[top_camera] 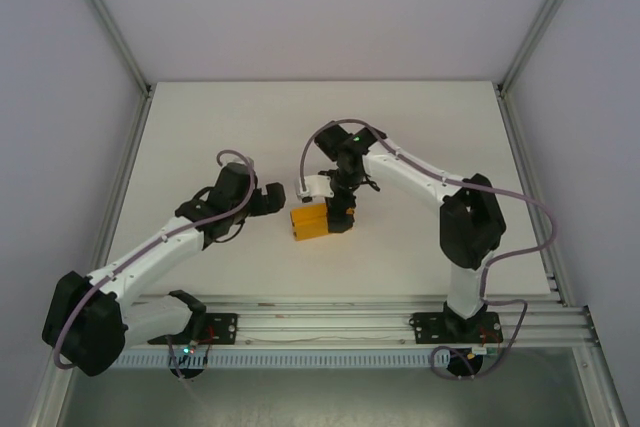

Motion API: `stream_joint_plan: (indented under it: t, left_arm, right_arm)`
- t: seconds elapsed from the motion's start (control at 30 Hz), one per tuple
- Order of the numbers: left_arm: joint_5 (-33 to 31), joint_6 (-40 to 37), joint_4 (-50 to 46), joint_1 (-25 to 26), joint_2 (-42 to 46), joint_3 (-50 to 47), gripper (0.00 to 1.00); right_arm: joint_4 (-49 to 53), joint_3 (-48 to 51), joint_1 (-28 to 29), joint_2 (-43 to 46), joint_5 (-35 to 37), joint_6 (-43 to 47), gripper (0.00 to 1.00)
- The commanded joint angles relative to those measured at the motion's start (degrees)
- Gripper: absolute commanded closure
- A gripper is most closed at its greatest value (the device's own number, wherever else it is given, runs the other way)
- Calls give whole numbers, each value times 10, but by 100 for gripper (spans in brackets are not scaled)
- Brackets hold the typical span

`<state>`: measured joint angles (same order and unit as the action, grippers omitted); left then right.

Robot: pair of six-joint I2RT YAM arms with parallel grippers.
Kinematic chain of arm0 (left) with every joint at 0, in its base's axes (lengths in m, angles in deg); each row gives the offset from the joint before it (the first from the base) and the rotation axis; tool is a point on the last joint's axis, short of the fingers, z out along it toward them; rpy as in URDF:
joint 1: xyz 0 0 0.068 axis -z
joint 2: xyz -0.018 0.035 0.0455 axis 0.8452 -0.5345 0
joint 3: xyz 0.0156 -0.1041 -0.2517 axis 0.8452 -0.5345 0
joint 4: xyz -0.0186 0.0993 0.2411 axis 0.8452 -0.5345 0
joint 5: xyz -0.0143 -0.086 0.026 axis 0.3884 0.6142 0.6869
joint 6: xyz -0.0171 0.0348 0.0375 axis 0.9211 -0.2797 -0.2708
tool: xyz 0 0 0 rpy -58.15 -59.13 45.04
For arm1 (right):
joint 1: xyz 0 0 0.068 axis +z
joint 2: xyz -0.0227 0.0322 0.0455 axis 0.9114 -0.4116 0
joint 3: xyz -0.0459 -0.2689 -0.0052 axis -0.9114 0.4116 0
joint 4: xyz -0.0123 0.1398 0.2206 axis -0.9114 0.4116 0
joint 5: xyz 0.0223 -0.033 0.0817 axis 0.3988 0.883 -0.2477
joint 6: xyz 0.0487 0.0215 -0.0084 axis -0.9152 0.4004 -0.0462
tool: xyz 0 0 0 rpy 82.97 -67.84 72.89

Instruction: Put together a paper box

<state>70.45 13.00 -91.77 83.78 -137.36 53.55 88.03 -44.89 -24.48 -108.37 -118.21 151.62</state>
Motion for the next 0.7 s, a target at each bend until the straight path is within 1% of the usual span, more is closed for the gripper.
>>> stream_joint_plan:
  t: [0.0, 0.07, 0.17, 0.23, 0.37, 0.43, 0.5, 0.67]
  left_arm:
    - [-16, 8, -23, -8, 16, -6, 0]
    - [-29, 7, -35, -9, 20, -6, 0]
    - [-41, 8, -46, -14, 31, -11, 0]
    - [-46, 8, -52, -18, 39, -14, 0]
    - [-49, 7, -59, -23, 55, -20, 0]
    - [-55, 8, -64, -24, 62, -21, 0]
    - [-59, 7, -69, -25, 67, -22, 0]
    - [-59, 26, -69, -26, 75, -29, 0]
  right_arm:
    - [-24, 8, 4, -20, 10, -13, 7]
    - [-83, 31, 13, -20, 32, -43, 10]
    - [-163, 78, 37, -16, 99, -41, 11]
    - [-173, 89, 48, -22, 123, -38, 11]
    - [-173, 94, 56, -44, 142, -47, 12]
    - [-197, 108, 61, -47, 165, -55, 13]
    - [-223, 125, 64, -47, 183, -59, 17]
    - [-279, 158, 68, -37, 203, -70, 33]
